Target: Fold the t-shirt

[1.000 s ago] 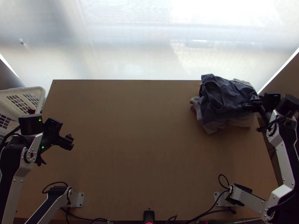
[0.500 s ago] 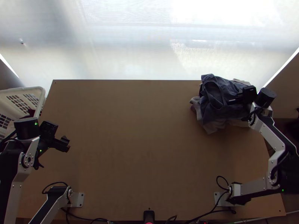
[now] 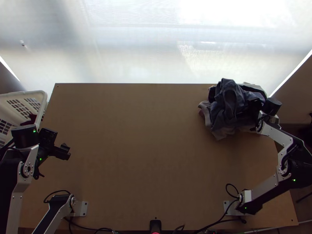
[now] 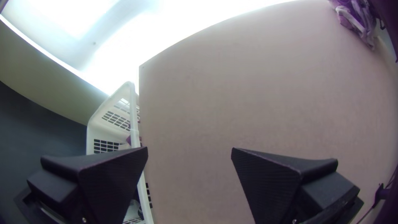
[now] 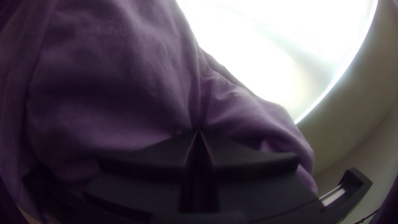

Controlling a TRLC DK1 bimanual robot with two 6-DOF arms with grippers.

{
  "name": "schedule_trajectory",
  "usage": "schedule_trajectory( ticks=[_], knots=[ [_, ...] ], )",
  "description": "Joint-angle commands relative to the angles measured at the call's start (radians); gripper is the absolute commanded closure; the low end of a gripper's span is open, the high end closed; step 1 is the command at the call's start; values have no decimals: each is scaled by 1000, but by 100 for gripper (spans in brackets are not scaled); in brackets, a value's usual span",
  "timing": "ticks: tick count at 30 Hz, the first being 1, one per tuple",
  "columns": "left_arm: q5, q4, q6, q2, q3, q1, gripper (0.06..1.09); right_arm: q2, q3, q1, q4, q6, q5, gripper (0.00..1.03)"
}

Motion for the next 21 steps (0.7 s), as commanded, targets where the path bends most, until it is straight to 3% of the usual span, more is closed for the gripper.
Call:
schedule_trajectory(
  ticks=[1,2,4,9,15,21],
  knots=[
    [-2,3,16,-9,6,18,11,-17,-23,-3,-4,-13,11,58],
    [-2,3,21,-10,4,19,11,-39,-25,-3,-4,-10,11,47],
    [-2,10,27,-12,6,19,11,-94,-25,-3,-4,25,19,2],
    [3,60,5,-13,27,10,11,-313,-45,0,-8,80,78,4],
    [4,188,-153,-98,12,-67,10,-606,-154,55,12,114,227,4],
    [35,376,-252,-291,-178,-176,11,-823,-366,259,64,102,453,4]
  ],
)
